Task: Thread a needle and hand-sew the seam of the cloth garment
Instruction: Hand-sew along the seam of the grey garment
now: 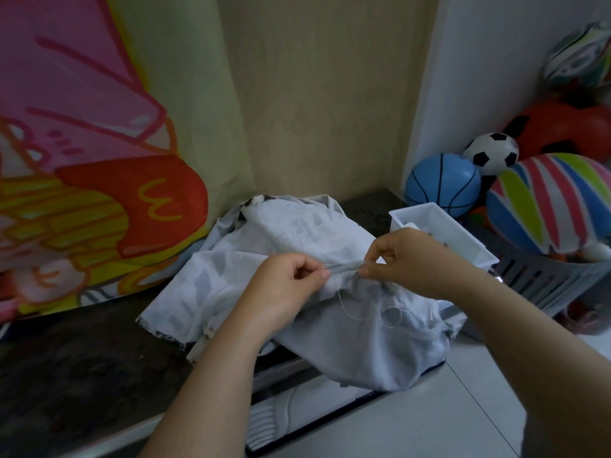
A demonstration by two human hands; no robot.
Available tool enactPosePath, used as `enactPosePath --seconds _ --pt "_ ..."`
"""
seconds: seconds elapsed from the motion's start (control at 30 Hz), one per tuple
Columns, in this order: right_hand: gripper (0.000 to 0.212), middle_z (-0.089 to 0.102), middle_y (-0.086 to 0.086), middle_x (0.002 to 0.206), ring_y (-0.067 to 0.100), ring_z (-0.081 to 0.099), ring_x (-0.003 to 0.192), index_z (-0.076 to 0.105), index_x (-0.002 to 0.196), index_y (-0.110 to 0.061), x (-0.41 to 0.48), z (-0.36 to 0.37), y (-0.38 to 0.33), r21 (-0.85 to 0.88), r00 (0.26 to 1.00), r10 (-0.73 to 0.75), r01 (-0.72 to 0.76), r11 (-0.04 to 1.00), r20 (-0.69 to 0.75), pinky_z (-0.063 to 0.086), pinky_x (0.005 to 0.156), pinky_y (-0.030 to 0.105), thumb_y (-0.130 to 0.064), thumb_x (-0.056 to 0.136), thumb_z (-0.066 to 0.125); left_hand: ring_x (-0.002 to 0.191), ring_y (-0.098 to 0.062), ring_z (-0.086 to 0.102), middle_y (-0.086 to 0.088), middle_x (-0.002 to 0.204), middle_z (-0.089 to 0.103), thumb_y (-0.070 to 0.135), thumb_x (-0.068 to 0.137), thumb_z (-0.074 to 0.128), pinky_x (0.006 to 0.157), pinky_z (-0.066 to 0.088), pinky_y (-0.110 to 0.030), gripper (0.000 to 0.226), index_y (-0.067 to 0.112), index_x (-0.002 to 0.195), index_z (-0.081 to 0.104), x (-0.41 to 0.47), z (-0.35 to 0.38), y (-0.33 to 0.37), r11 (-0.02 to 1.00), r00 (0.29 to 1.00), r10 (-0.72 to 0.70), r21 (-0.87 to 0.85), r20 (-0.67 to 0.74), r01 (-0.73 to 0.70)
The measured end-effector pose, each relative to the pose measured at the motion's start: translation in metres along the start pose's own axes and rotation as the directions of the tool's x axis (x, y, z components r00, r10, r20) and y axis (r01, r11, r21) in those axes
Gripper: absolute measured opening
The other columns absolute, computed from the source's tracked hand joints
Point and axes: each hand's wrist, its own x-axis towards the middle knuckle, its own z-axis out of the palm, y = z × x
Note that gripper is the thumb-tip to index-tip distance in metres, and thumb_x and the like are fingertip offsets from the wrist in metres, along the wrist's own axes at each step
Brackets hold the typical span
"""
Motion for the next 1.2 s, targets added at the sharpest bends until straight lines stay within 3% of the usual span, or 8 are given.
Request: enactPosePath --seconds 0.1,0.2,0.27,0.37,0.5,0.8,0.97,1.2 --pt "0.018 0.051 -0.009 0.071 0.003 0.046 0.059 0.059 0.095 -0.026 0.0 0.0 -0.001 0.013 0.999 0.046 -0.046 0.999 -0.025 0.035 0.056 0.014 -0.042 0.088 0.059 0.076 -0.01 0.061 -0.01 0.09 0.073 0.024 0.088 0.067 0.073 0.048 -0.024 0.012 0.024 0.076 0.07 0.002 0.004 -0.001 0.999 0.999 -0.034 -0.029 -0.009 0.034" --pt "0.017 0.058 -0.003 0.086 0.01 0.053 0.068 0.057 0.099 -0.023 -0.008 -0.013 -0.015 0.224 0.997 0.066 -0.056 0.973 -0.037 0.048 0.064 0.024 -0.028 0.099 0.041 0.074 -0.008 0.062 -0.001 0.08 0.073 0.025 0.088 0.067 0.071 0.048 -0.021 0.011 0.021 0.079 0.072 0.003 0.002 -0.002 0.996 0.998 -0.061 -0.067 -0.001 0.061" --pt "0.026 0.056 -0.005 0.075 0.01 0.052 0.063 0.06 0.093 -0.021 -0.015 -0.018 -0.027 0.285 1.0 0.023 -0.025 0.958 0.009 0.049 0.062 0.026 -0.018 0.101 0.035 0.066 -0.006 0.058 0.005 0.068 0.067 0.025 0.089 0.066 0.067 0.046 -0.021 0.013 0.017 0.08 0.073 0.003 0.0 -0.003 0.994 0.998 -0.064 -0.089 0.01 0.065" --pt "0.029 0.057 -0.006 0.058 0.005 0.051 0.051 0.062 0.092 -0.015 -0.023 -0.007 -0.039 0.237 0.985 -0.005 -0.036 0.971 0.172 0.048 0.058 0.021 -0.012 0.1 0.034 0.058 -0.002 0.053 0.01 0.06 0.062 0.024 0.089 0.065 0.06 0.043 -0.018 0.015 0.015 0.08 0.073 0.003 -0.002 -0.004 0.994 0.998 -0.056 -0.088 0.011 0.056" --pt "0.027 0.063 -0.005 0.058 0.004 0.051 0.043 0.056 0.091 -0.017 -0.023 0.011 -0.044 0.109 0.945 0.039 -0.079 0.991 0.326 0.045 0.053 0.015 -0.013 0.1 0.031 0.061 -0.003 0.055 0.006 0.065 0.066 0.024 0.089 0.066 0.064 0.045 -0.019 0.013 0.017 0.08 0.073 0.003 -0.001 -0.003 0.997 0.999 -0.053 -0.062 -0.008 0.052" --pt "0.026 0.064 -0.002 0.061 0.006 0.052 0.045 0.058 0.095 -0.01 -0.02 0.015 -0.046 0.087 0.94 0.062 -0.096 0.992 0.334 0.043 0.052 0.012 -0.011 0.099 0.032 0.057 0.001 0.054 0.013 0.057 0.062 0.025 0.087 0.068 0.062 0.044 -0.017 0.012 0.017 0.08 0.073 0.004 -0.002 -0.004 0.996 0.998 -0.055 -0.071 -0.02 0.053" --pt "0.027 0.066 0.001 0.062 0.01 0.053 0.048 0.059 0.093 -0.012 -0.018 0.017 -0.044 0.096 0.941 0.081 -0.118 0.988 0.328 0.045 0.054 0.014 -0.012 0.098 0.033 0.07 -0.003 0.061 0.001 0.079 0.073 0.026 0.088 0.067 0.069 0.048 -0.016 0.011 0.018 0.083 0.073 0.002 -0.002 -0.002 0.997 0.998 -0.057 -0.05 -0.022 0.056" --pt "0.027 0.065 0.0 0.063 0.012 0.054 0.051 0.057 0.092 -0.014 -0.019 0.016 -0.043 0.094 0.941 0.085 -0.122 0.988 0.326 0.045 0.057 0.014 -0.01 0.098 0.032 0.063 0.004 0.057 0.015 0.065 0.064 0.027 0.088 0.067 0.063 0.042 -0.014 0.014 0.026 0.074 0.068 0.003 0.0 -0.002 0.999 0.999 -0.021 -0.042 -0.039 0.019"
